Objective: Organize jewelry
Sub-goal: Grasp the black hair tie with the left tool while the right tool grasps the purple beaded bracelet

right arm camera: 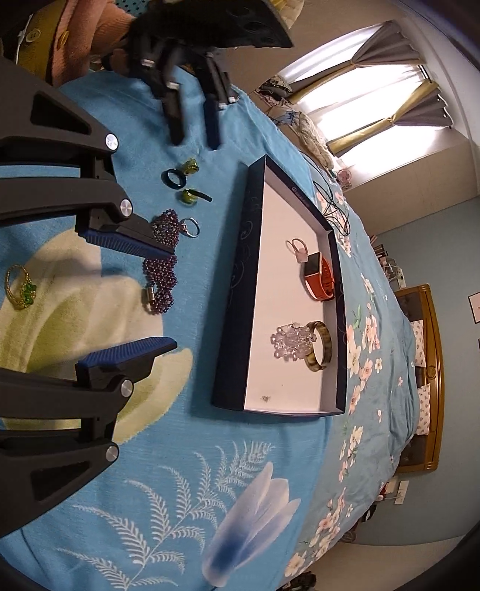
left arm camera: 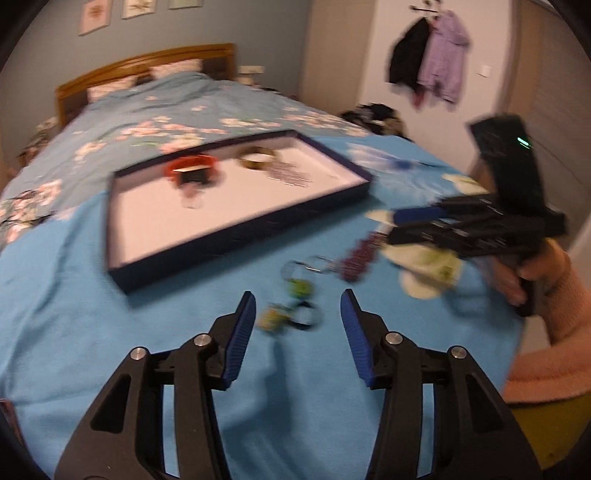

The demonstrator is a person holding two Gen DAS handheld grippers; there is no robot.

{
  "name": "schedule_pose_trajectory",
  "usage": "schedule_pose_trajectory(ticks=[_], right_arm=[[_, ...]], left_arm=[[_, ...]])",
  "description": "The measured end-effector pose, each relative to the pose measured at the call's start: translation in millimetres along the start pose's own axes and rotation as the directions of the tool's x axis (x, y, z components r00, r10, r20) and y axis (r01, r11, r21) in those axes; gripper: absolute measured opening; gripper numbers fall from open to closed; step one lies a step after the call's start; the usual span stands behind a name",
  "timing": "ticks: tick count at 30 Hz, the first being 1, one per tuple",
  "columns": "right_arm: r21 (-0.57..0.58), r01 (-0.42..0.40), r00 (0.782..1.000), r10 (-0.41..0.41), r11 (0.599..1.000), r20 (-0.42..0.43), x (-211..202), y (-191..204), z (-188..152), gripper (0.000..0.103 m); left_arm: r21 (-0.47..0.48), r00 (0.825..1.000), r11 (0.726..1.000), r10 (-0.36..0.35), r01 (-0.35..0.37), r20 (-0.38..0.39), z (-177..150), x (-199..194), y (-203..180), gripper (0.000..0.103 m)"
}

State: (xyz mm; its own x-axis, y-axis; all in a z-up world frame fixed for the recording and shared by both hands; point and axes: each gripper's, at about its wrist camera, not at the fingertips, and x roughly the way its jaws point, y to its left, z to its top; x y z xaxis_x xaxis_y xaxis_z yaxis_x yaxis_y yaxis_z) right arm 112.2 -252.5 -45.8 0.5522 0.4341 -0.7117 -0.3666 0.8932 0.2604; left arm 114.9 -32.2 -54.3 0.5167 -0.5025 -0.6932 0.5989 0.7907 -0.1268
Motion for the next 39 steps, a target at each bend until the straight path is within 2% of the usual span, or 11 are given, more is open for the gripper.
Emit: schedule_pose_trajectory(ticks=[3, 8, 17, 22, 25, 27, 30, 34, 36, 37, 39], right_arm=[[-0.001, -0.006, 1.0, 0.006, 1.0, 0.005, -2, 1, -1, 0.042], [-0.008, -0.006, 1.0, 0.006, 1.0, -0.001, -1, 4, -4, 0.044], [-0.005, -0.006, 1.0, 0.006, 1.0, -0.018, 5, 6, -5, 0.046], [-0.016, 0.0, 0.999, -0.001, 1.0, -0.04, 12, 11, -3, 0.046], [-0.026, 0.004, 0.999, -0.005, 1.0, -0.049, 16, 13, -2, 0.045], [-0.031, 0.014, 0.999, -0.015, 0.999, -0.052, 16, 14, -2, 0.042], [-0.031, 0.033, 0.998, -0.035, 0.999, -0.054, 17, 13, -2, 0.032], [-0.025, 0.051, 0.997, -0.053, 0.998, -0.056, 16, 9, -1, 0.012], [-0.018, 0.048, 0.997, -0.049, 0.999, -0.055, 16, 7, -1, 0.01], [-0.018, 0.05, 0.997, -0.051, 0.999, -0.053, 16, 7, -1, 0.003], [-0.018, 0.048, 0.998, -0.049, 0.999, -0.048, 15, 7, -2, 0.003]], left_arm=[[0.007, 0.998, 0.999, -0.044, 0.045, -0.039, -4, 7, -11, 0.043], [-0.036, 0.995, 0.999, -0.016, 0.012, -0.095, -6, 24, -7, 0.042], [-0.039, 0.994, 0.999, 0.016, -0.02, -0.112, 3, 37, 0, 0.041], [-0.022, 0.992, 0.999, 0.047, -0.05, -0.115, 4, 39, -3, 0.025], [-0.029, 0.992, 0.998, 0.052, -0.055, -0.113, 4, 38, -2, 0.022], [-0.026, 0.992, 0.998, 0.055, -0.058, -0.111, 3, 37, -3, 0.022], [-0.028, 0.993, 0.998, 0.057, -0.061, -0.107, 2, 36, -4, 0.022], [-0.044, 0.993, 0.997, 0.053, -0.058, -0.102, 1, 33, -2, 0.022], [-0.05, 0.994, 0.997, 0.05, -0.055, -0.099, 0, 33, -2, 0.022], [-0.055, 0.994, 0.997, 0.049, -0.054, -0.098, 0, 32, -1, 0.022], [-0.061, 0.994, 0.997, 0.046, -0.052, -0.096, -1, 32, 0, 0.022]])
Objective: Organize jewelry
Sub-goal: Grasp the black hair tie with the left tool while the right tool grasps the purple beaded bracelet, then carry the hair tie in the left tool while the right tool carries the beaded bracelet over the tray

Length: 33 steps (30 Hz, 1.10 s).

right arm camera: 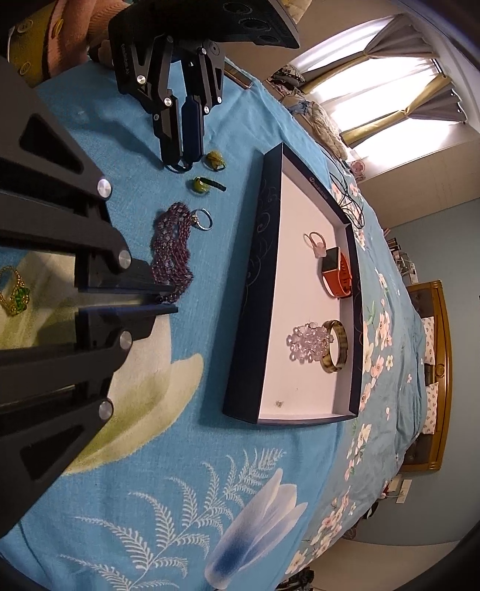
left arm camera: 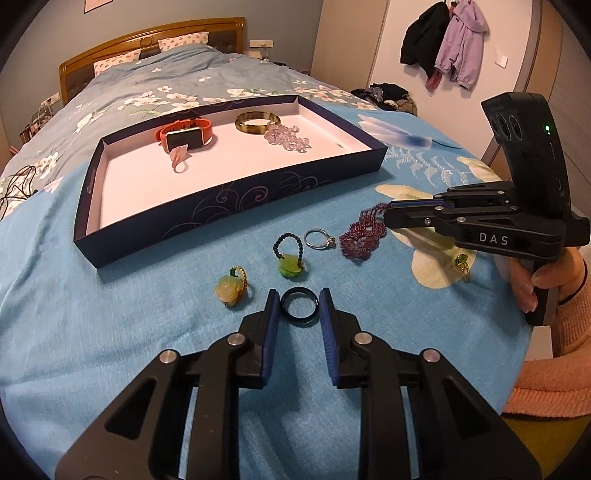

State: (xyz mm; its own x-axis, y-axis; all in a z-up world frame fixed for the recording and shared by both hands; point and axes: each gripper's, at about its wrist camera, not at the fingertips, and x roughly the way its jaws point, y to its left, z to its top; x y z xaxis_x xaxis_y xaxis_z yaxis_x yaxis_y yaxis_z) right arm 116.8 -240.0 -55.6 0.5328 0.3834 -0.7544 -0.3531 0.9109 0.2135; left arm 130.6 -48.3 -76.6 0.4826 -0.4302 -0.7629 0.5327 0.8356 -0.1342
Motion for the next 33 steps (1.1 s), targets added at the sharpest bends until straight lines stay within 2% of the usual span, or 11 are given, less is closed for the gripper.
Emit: schedule_pose_trajectory(ticks=[9, 17, 33], right_arm=[[-0.003, -0.029, 0.997, 0.029, 1.0, 0.069, -19, 2, 3, 0.003], [-0.029, -0.018, 0.992, 0.022, 0.999, 0.121, -36, 11, 11, 0.003], [-0.059, -0.014, 0.98, 0.025, 0.998, 0.199, -56, 15, 34, 0.003]], left_arm=[[-0.014, 1.0, 1.0, -0.008, 0.008, 0.015, -2, -5, 2, 0.022], [-0.02, 0.999, 1.0, -0.007, 0.008, 0.048, 0, -16, 1, 0.022], [-0.035, 0.99, 0.999, 0.02, -0.015, 0.141, 23, -42, 11, 0.022]])
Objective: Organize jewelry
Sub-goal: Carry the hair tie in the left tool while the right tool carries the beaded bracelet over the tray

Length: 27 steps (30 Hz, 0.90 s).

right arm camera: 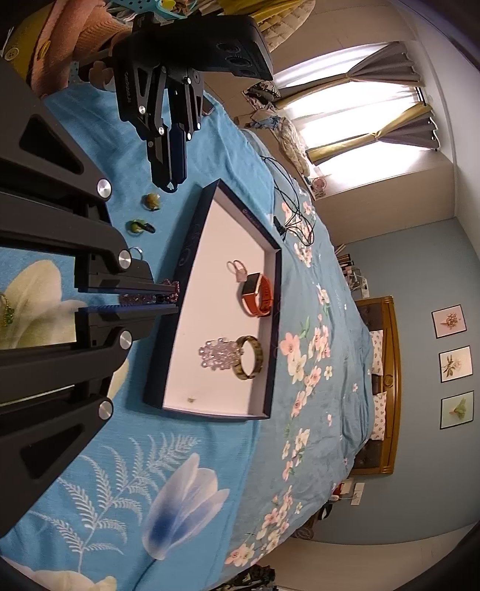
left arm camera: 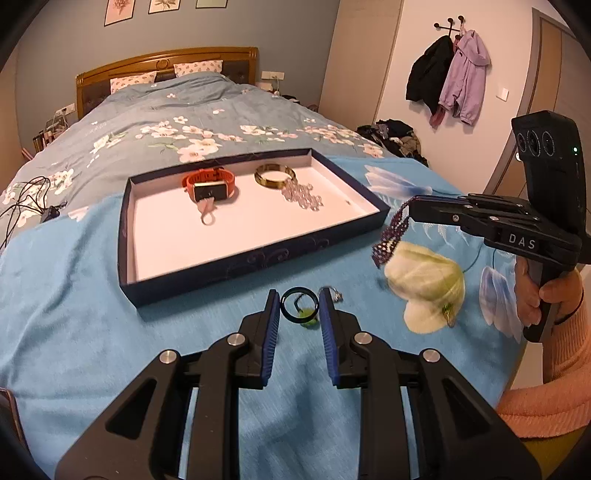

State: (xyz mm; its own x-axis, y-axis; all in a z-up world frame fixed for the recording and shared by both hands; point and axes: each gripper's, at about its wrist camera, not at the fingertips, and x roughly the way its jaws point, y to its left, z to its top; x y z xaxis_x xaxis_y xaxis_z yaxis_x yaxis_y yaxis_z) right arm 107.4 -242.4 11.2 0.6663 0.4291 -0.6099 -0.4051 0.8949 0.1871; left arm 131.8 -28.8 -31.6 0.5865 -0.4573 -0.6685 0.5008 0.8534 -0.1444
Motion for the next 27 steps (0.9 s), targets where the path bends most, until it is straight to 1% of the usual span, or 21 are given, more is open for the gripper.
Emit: schedule_pose_trajectory(ticks=[13, 19, 27], right_arm=[[-0.013, 0.0, 0.999, 0.001, 1.0, 0.044, 4, -2, 23, 0.003], [-0.001, -0.005, 0.998, 0.005, 1.0, 0.058, 8, -6, 33, 0.003], [0.011, -0.003, 0.998, 0.003, 1.0, 0.055, 19, -10, 42, 0.003]], left_arm=[[-0.011, 0.998, 0.999, 0.037, -0.036, 0.044, 25, -1, 15, 0.022], [-0.013, 0.997, 0.998, 0.055, -0.054, 0.048, 35, 6, 21, 0.022], [-0.017, 0.996, 0.997, 0.075, -0.075, 0.048, 44, 15, 28, 0.022]])
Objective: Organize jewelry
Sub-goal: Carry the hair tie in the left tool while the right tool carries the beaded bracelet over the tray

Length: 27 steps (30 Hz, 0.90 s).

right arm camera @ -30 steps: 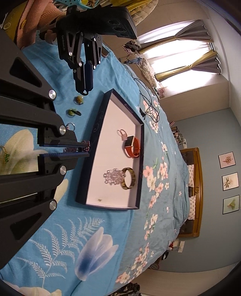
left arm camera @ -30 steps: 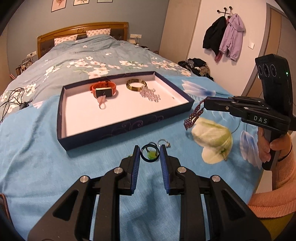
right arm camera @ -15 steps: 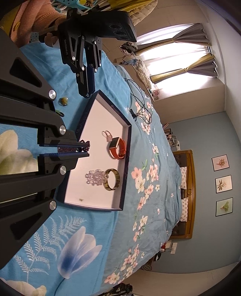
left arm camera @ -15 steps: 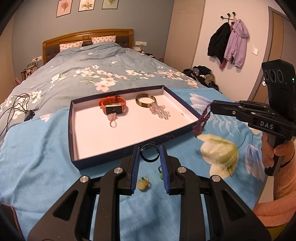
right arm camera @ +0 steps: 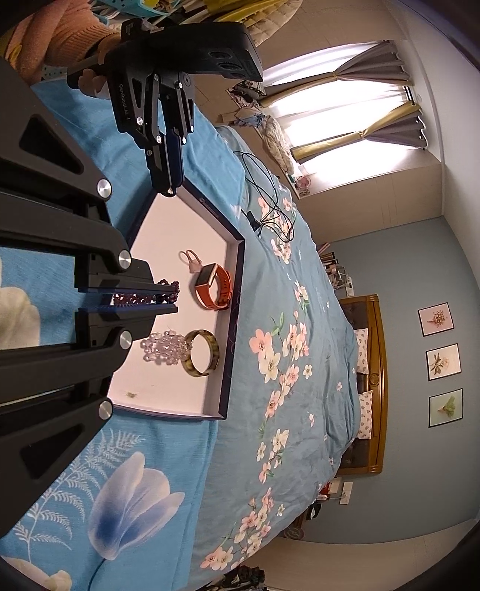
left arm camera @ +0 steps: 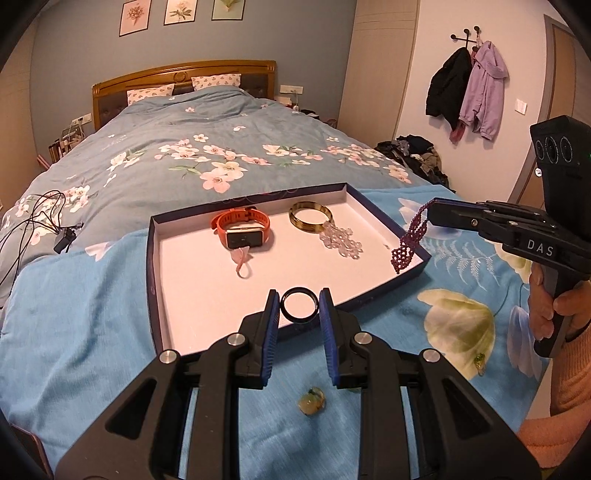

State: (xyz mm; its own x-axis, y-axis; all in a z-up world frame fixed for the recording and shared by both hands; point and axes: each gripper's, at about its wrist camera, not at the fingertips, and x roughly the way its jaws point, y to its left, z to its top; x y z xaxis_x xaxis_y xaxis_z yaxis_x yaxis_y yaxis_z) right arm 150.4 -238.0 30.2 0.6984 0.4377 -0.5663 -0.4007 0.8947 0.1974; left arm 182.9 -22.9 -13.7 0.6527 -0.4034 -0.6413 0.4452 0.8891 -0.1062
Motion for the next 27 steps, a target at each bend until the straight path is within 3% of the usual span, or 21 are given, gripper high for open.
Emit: schedule_pose_trajectory(ticks=[27], right_arm=[[0.111, -0.019, 0.998, 0.026, 0.994, -0.063, 60, -25, 14, 0.003]], left_arm=[[-0.015, 0.995, 0.998, 0.06, -0.061, -0.077, 14, 56, 18, 0.022]])
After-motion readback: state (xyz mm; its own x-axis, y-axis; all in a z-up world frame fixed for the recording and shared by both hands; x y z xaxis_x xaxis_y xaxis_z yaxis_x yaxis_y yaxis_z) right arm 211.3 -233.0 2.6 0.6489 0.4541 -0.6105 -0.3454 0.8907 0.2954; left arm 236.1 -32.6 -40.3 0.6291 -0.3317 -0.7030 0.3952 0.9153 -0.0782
